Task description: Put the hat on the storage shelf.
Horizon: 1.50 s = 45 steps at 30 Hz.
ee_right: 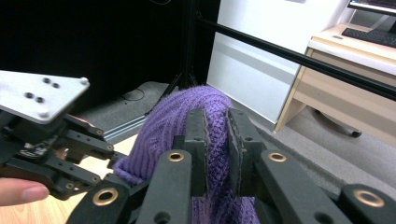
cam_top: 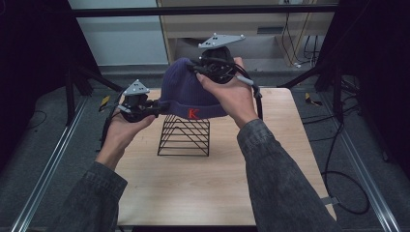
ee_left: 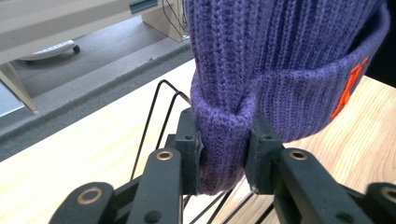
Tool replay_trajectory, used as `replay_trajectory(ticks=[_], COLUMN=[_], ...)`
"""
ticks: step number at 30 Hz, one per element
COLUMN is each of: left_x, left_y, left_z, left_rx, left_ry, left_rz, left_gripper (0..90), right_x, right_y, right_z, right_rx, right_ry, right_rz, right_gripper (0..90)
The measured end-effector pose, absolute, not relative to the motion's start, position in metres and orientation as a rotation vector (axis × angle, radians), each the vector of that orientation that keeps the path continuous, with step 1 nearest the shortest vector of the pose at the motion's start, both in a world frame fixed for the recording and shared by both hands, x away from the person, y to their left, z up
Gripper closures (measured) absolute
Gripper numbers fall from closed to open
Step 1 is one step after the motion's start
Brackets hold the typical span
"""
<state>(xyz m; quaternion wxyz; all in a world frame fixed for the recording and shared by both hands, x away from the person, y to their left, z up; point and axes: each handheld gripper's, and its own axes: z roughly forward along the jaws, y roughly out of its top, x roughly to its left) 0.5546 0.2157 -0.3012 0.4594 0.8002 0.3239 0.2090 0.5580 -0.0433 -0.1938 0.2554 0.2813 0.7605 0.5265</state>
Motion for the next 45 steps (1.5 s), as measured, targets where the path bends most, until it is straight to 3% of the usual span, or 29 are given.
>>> replay_trajectory(ticks=[33,45], left_x=[0.534,0.544], left_y=[0.236,0.247], left_z=[-0.292,-0.320], left_rx=[1.926,1.944], left_ry=[0.818,0.893], left_rz=[0.569,0.547], left_gripper=[72.9,72.5], right_x=[0.574,0.583], right_y=[-0.045,-0.029], right_z=[-0.207,-0.231], right_rx=[0.833,0.836], right_ry=[2.067,2.131], right_rz=[1.415,1.357], right_gripper=[79.2,78.5])
